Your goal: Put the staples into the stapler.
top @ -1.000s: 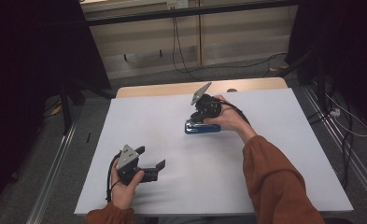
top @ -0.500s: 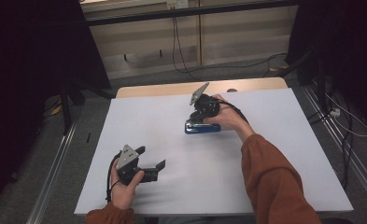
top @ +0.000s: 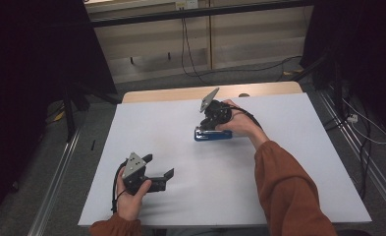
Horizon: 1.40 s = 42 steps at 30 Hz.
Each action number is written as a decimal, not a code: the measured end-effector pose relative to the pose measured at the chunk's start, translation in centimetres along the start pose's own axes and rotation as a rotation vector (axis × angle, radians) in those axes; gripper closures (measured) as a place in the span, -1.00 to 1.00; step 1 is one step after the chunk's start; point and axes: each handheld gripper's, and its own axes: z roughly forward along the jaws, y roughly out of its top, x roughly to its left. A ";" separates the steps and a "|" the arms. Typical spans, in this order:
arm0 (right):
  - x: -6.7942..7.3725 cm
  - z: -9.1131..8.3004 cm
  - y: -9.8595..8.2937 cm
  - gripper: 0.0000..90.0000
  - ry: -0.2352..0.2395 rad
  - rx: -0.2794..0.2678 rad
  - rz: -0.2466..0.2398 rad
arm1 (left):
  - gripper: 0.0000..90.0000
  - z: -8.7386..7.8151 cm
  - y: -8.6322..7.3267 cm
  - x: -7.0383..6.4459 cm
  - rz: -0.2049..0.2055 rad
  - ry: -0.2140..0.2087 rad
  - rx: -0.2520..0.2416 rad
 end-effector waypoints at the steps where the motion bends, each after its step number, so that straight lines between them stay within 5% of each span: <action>1: 0.0 0.0 0.0 0.76 0.000 0.002 -0.004 | -0.91 0.0 0.0 0.0 0.000 0.001 -0.002; 42: -0.1 0.7 0.2 0.76 0.022 0.056 -0.049 | -0.91 0.0 0.0 0.0 0.000 0.000 0.000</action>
